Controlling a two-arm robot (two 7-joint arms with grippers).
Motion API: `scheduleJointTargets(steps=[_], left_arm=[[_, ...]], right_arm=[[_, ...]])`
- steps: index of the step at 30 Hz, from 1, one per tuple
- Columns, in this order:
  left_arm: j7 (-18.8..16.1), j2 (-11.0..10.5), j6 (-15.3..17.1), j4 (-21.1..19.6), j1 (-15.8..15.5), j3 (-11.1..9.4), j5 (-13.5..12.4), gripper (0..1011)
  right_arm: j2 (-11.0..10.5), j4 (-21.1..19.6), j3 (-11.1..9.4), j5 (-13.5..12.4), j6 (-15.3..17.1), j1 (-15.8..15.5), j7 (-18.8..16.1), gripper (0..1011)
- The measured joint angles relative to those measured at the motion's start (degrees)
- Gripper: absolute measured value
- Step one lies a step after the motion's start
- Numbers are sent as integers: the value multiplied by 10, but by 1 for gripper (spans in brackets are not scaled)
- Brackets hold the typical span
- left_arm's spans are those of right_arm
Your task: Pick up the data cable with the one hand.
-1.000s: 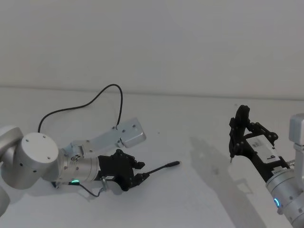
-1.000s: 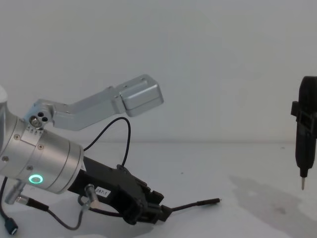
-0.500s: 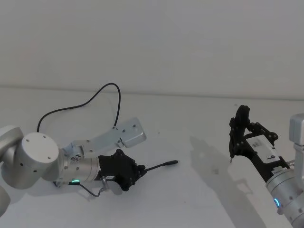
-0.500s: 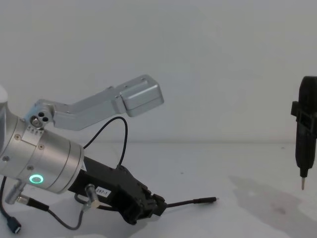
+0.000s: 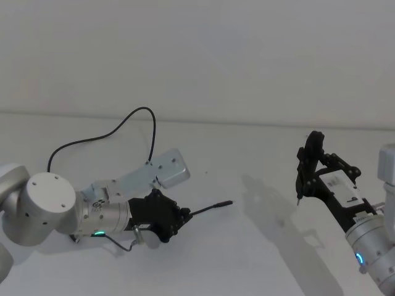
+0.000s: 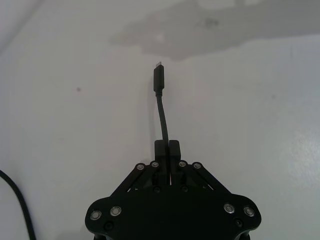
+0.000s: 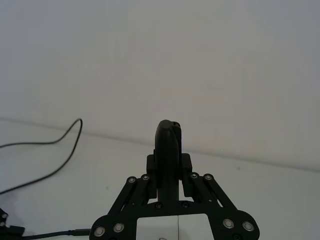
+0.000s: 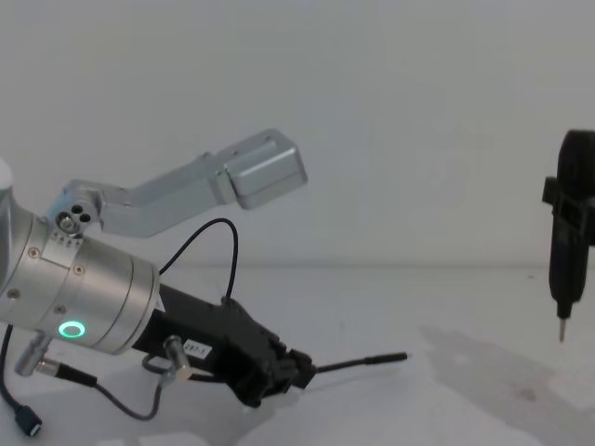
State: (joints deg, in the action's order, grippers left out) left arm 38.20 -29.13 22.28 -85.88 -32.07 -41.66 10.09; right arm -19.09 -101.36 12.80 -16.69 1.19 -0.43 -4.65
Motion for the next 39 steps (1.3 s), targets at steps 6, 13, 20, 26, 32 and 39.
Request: scheduleJointTargets(steps=[6, 13, 20, 26, 32, 39], left_arm=[[-19, 4, -26, -9, 9, 14, -1, 43], [-36, 10, -59, -23, 20, 33, 3, 43], [-40, 13, -79, -39, 26, 47, 13, 43], [-42, 15, -89, -48, 30, 54, 18, 43], [-43, 16, -95, -54, 32, 59, 22, 43], [-44, 16, -99, -58, 33, 62, 24, 42]], right_arm=[[7, -4, -4, -13, -11, 7, -14, 268], [18, -8, -10, -35, -20, 15, -28, 268], [35, -7, -15, -62, -26, 23, -44, 268], [47, -3, -15, -78, -28, 33, -55, 268], [56, 1, -15, -88, -31, 44, -64, 268], [61, 2, -14, -94, -33, 56, -71, 268]])
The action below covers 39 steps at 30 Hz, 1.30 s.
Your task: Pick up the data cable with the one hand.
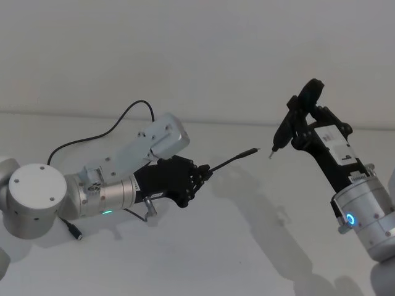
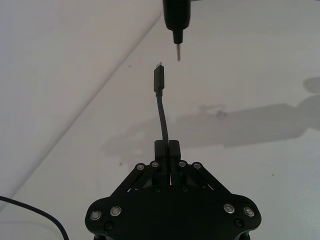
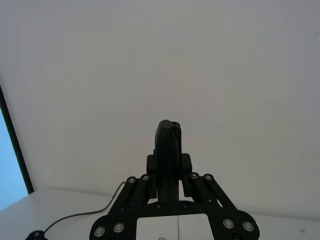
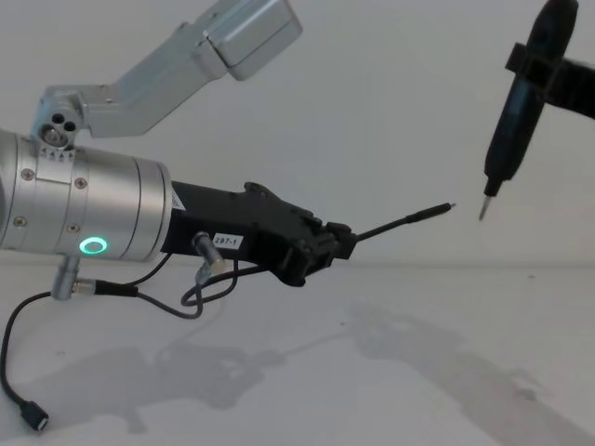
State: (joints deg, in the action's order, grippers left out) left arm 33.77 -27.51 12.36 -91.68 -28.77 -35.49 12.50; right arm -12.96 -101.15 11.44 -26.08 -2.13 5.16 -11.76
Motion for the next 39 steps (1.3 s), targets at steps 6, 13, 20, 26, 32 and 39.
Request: scheduleJointTargets(steps=[6, 13, 20, 26, 32, 39], left_arm=[[0, 0, -2, -2, 1, 1, 1, 43], [-1, 1, -3, -3, 1, 3, 2, 43], [-1, 1, -4, -4, 1, 3, 2, 43], [-1, 1, -5, -5, 2, 3, 3, 43], [-1, 1, -5, -5, 2, 4, 3, 43], [-1, 1, -5, -5, 2, 4, 3, 42]], right_arm=[[3, 0, 2, -3, -3, 10, -5, 268], [5, -1, 4, -7, -4, 19, -8, 268], [7, 1, 5, -14, -5, 25, -10, 268], [8, 4, 7, -20, -5, 27, -10, 268], [10, 8, 8, -24, -5, 28, -10, 268], [11, 14, 9, -27, -6, 31, -10, 268]])
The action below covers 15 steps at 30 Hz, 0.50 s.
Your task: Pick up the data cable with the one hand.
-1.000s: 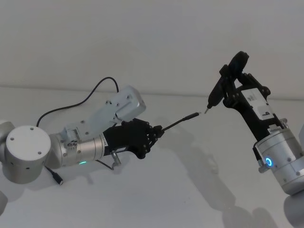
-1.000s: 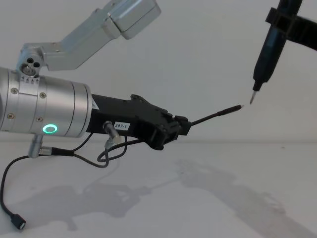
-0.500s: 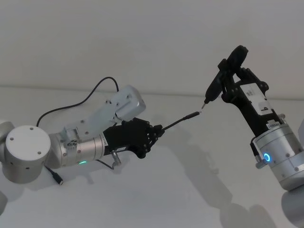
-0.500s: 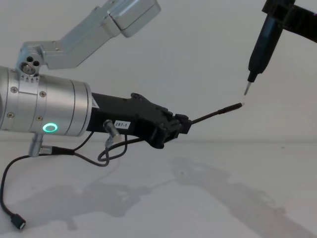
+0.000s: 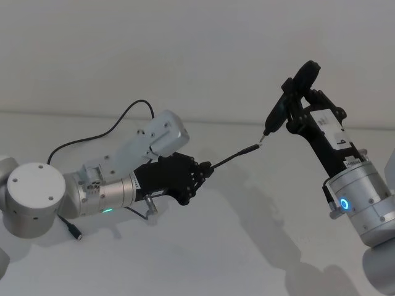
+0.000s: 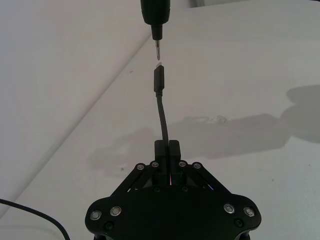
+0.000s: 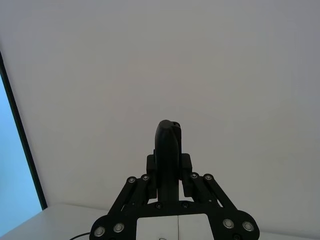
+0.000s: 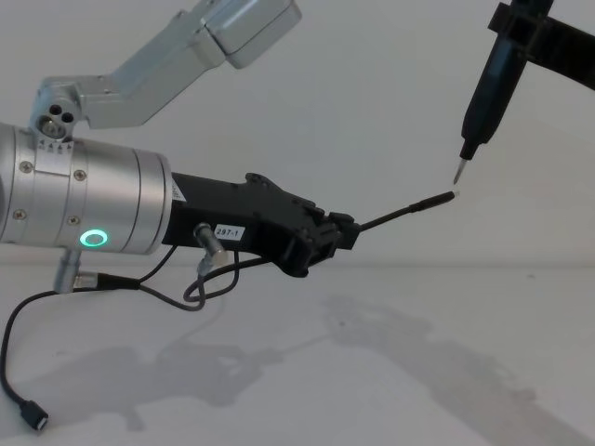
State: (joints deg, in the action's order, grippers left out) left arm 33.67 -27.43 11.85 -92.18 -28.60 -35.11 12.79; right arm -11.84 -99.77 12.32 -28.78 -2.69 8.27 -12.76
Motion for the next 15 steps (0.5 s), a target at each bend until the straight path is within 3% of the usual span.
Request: scheduleJointTargets(steps=[15], left_arm=[[0, 0, 0, 0, 0, 0, 0, 42]], right_arm=[[3, 11, -2, -1, -2, 5, 1, 268]])
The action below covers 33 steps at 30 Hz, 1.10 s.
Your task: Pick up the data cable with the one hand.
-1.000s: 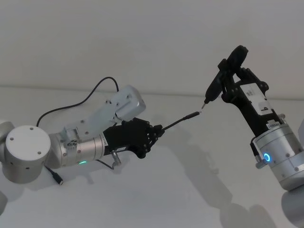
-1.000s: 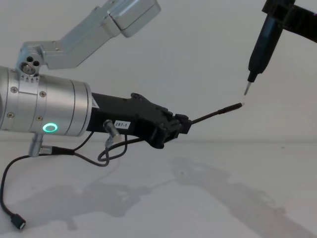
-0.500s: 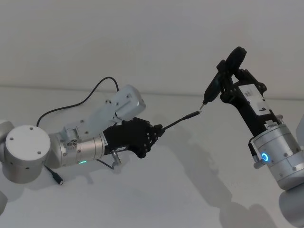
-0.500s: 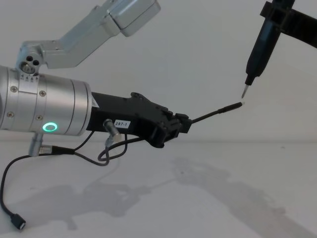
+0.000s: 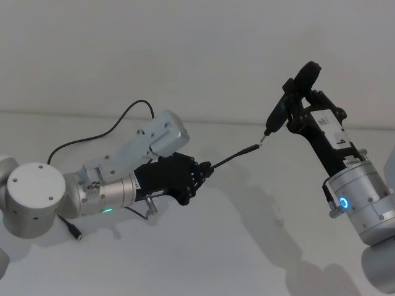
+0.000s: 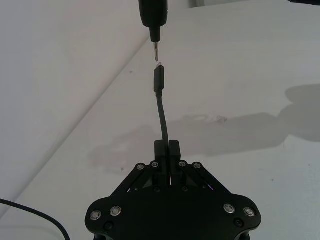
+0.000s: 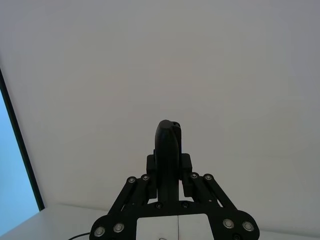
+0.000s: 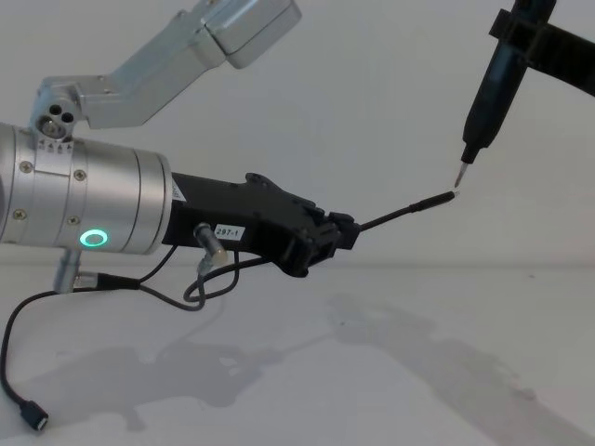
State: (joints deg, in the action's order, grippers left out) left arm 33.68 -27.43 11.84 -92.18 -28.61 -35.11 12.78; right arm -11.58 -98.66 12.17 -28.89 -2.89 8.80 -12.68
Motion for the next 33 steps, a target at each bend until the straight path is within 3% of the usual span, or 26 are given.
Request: scheduleJointTargets(steps=[33], left_arm=[[0, 0, 0, 0, 0, 0, 0, 42]], right_arm=[[2, 12, 1, 0, -1, 6, -2, 268]])
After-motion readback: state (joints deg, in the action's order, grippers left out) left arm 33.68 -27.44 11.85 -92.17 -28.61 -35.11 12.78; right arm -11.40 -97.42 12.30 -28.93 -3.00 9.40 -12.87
